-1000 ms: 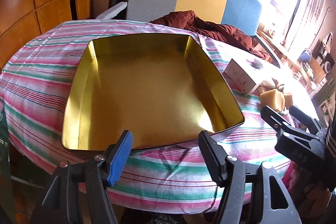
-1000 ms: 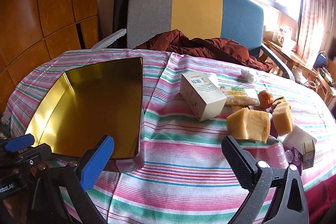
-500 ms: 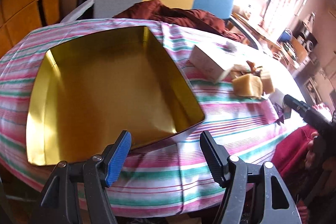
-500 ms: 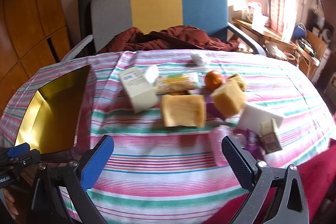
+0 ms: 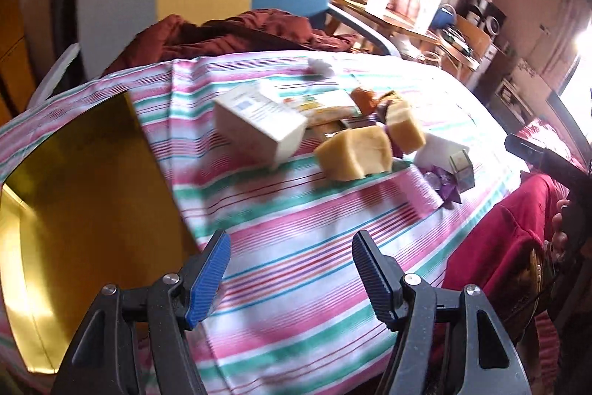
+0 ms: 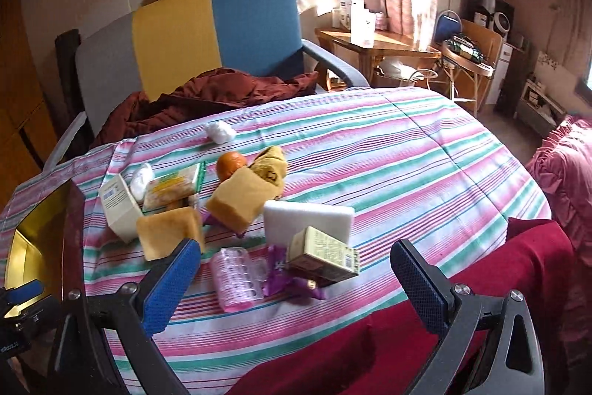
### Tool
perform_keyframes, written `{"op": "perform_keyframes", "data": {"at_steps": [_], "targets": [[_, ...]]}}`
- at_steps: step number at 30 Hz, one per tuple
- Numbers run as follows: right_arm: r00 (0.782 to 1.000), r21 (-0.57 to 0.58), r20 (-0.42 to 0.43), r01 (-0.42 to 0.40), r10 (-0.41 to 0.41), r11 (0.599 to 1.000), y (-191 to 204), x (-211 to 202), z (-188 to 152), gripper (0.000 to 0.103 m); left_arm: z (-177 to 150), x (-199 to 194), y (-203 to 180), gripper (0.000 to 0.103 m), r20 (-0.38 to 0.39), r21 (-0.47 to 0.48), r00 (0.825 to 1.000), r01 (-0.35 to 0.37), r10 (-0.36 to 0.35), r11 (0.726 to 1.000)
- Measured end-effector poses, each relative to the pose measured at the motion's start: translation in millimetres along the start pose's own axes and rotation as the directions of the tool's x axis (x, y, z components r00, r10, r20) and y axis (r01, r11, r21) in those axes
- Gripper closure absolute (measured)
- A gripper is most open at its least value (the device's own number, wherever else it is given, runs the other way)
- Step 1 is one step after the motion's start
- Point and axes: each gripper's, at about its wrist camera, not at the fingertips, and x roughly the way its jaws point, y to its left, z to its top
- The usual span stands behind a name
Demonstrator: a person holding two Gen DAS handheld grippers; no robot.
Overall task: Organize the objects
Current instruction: 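Move the left tool from the gold tray toward the scattered items, then grasp the yellow sponge with the left tool while the right tool approaches the green-labelled box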
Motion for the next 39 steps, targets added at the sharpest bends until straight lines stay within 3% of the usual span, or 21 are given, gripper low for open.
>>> {"op": "perform_keyframes", "data": {"at_steps": [8,11,17,21,25,35,39], "targets": [[1.000,0.039,-0.028,0.008,-0.007,0.999,-18.8,12.7,1.7,0.000,33.9,44.9,-18.1,0.034,-0.047,-0.032,0.994,0.098,-0.099,0.995],[0.999,0.045,-0.038,-0.005,0.007,0.999,-20.7,18.8,1.0,0.000,43.9,59.3,-21.5,0.034,-0.051,-0.027,0.995,0.090,-0.091,0.996],[0.998,0.055,-0.059,-0.029,0.033,0.998,-23.5,30.2,-2.1,0.000,71.1,70.9,-50.8,0.033,0.004,0.198,0.997,0.075,-0.078,0.977],[0.996,0.064,-0.064,-0.054,0.058,0.996,-24.5,33.3,-1.5,0.000,84.5,101.2,-58.6,0.034,-0.042,0.247,0.997,0.074,-0.066,0.966],[0.993,0.070,-0.082,-0.081,0.087,0.994,-24.3,36.9,-2.7,0.000,76.7,121.0,-63.4,0.042,-0.107,0.251,0.990,0.121,-0.097,0.960],[0.984,0.108,-0.117,-0.126,0.138,0.986,-28.5,45.2,-3.5,0.000,48.8,106.1,-72.5,0.041,-0.043,0.299,0.993,0.120,-0.112,0.947],[0.983,0.121,-0.114,-0.132,0.146,0.984,-30.5,44.8,-4.3,0.000,44.8,100.8,-73.3,0.041,-0.054,0.304,0.984,0.179,-0.171,0.936]]}}
